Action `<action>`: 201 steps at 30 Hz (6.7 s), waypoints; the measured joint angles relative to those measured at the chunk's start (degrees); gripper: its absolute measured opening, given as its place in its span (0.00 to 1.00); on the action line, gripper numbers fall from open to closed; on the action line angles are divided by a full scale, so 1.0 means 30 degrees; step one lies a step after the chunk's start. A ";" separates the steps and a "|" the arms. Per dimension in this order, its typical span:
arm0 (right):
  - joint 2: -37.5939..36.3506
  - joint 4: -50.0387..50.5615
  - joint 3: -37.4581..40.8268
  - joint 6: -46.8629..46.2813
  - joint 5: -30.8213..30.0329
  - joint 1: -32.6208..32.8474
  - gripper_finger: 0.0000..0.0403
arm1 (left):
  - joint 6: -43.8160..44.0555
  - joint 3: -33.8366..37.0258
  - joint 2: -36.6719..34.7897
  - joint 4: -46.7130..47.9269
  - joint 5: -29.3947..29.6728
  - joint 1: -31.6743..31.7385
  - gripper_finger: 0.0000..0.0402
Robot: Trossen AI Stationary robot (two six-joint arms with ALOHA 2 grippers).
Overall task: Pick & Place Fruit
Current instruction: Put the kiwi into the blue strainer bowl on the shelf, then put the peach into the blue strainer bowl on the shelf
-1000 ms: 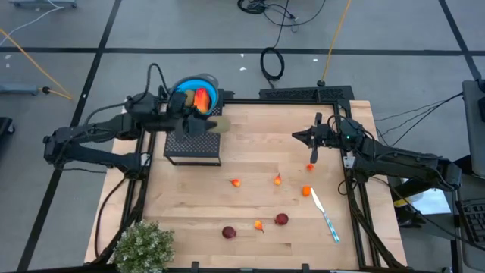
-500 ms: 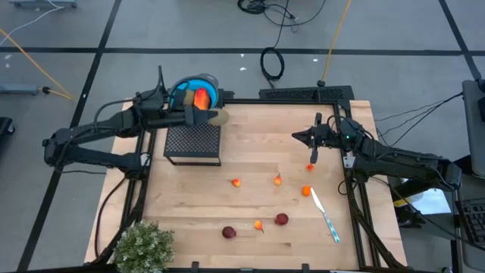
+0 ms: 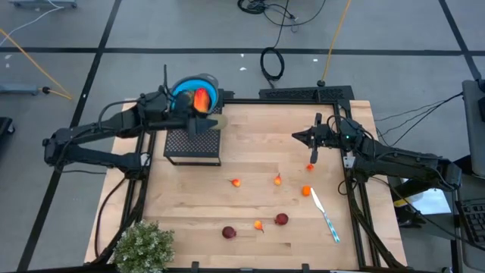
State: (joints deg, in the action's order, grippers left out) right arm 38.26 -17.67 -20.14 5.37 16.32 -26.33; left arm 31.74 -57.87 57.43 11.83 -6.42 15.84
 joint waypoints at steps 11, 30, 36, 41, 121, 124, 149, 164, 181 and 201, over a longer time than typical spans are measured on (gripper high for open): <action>0.0000 0.0000 -0.0007 0.0101 -0.0003 0.0003 0.00 | -1.2081 0.0000 0.0000 0.1253 0.2355 -0.0578 0.47; 0.0000 0.0007 -0.0007 0.0583 -0.0076 0.0005 0.00 | -1.0770 0.0004 -0.0004 0.4725 1.0812 0.3924 0.48; 0.0000 0.0007 -0.0012 0.0583 -0.0083 0.0007 0.00 | -1.0206 0.0007 0.0035 0.5101 0.9985 0.5746 0.48; 0.0003 0.0007 -0.0015 0.0583 -0.0083 0.0007 0.00 | -1.0261 0.0007 0.0854 0.4802 0.8653 0.6601 0.48; 0.0000 -0.0007 -0.0015 0.1377 0.0077 0.0022 0.00 | -0.8569 -0.3016 -0.3661 0.7207 -0.1202 0.2455 0.19; 0.0003 -0.0001 -0.0015 0.1273 0.0082 0.0034 0.00 | -0.8950 -0.3009 -0.3666 0.7345 -0.1204 0.2117 0.11; 0.0007 1.0502 -0.3327 -0.0142 -0.4407 0.6117 0.00 | -0.8016 0.6952 -0.9345 -0.1055 -0.1687 0.0282 0.04; 0.1472 2.2853 -0.7876 -0.3630 -0.5482 0.9250 0.00 | -0.7989 0.9269 -1.1930 -0.1055 -0.1676 0.0282 0.05; 0.2867 2.5696 -0.7803 -0.5141 -0.5576 0.9318 0.13 | -0.7952 0.9704 -1.2065 -0.1026 -0.1672 0.0282 0.05; 0.3767 2.2660 -0.4539 -0.8450 -0.6393 0.7856 0.58 | -0.7814 0.9704 -1.2065 -0.1007 -0.1712 0.0282 0.05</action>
State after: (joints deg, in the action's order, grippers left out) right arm 49.56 50.31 -33.76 -19.99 -2.85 -2.76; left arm 8.29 -28.75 21.23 8.81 -11.55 16.69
